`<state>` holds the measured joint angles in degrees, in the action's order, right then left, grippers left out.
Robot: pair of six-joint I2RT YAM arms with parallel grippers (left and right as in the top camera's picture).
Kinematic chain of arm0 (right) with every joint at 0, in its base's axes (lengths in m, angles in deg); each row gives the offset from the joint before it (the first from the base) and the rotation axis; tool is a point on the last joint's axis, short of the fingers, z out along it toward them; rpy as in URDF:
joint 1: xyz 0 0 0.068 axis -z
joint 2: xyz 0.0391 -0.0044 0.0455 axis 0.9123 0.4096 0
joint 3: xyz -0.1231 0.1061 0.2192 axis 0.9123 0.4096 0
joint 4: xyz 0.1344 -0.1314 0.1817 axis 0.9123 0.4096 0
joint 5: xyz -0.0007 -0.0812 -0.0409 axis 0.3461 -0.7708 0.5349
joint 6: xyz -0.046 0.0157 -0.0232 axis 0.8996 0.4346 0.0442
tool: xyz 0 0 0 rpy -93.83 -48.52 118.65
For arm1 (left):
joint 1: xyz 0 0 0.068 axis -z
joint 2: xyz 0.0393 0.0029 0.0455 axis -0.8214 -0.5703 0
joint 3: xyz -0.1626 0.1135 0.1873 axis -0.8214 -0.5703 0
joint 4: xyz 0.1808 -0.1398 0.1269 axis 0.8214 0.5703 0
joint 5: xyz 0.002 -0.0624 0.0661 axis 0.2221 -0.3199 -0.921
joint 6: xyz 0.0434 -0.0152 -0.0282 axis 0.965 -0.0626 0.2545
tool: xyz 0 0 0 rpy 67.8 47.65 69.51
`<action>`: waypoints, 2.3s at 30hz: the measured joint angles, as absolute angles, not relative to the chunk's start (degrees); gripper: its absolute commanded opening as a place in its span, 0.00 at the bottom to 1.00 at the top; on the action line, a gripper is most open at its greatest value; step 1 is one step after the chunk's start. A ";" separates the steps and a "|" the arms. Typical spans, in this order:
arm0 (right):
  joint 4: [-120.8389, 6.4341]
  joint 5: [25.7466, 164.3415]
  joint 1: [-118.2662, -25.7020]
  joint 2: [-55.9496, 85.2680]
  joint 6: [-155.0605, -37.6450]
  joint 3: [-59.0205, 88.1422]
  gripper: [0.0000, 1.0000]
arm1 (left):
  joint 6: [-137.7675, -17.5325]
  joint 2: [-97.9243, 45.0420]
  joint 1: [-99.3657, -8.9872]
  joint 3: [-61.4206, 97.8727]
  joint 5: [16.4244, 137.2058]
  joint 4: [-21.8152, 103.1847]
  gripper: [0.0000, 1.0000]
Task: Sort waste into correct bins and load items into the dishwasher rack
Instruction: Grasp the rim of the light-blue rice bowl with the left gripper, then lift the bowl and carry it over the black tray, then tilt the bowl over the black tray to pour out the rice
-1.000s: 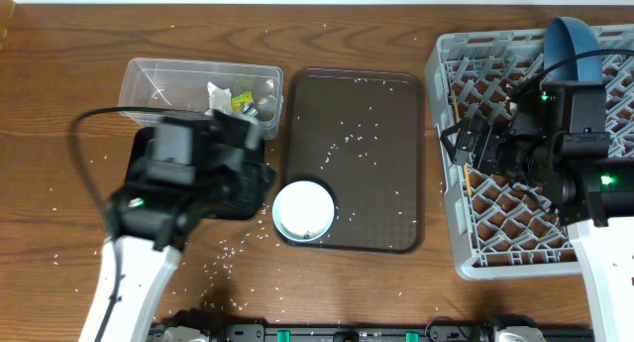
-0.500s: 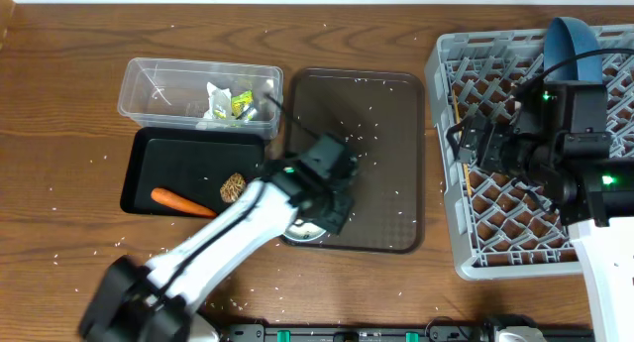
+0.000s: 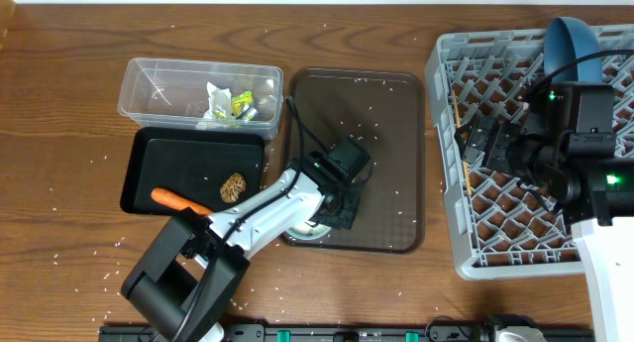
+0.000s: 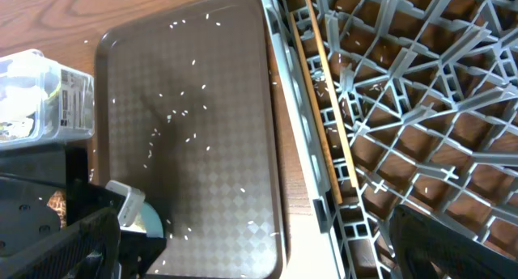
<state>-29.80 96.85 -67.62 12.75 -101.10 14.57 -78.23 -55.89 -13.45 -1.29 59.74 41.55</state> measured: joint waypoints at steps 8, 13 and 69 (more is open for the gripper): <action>-30.70 96.30 -65.70 12.75 -101.10 14.57 0.99 | -78.84 -55.35 -13.42 -1.07 57.56 42.75 0.06; -30.68 96.15 -64.13 12.44 -101.10 14.57 0.99 | -77.97 -53.40 -14.39 0.19 57.34 46.53 0.06; -28.93 96.10 -62.73 11.09 -101.10 14.57 0.99 | -40.53 -30.26 -107.26 -25.55 133.40 37.07 0.06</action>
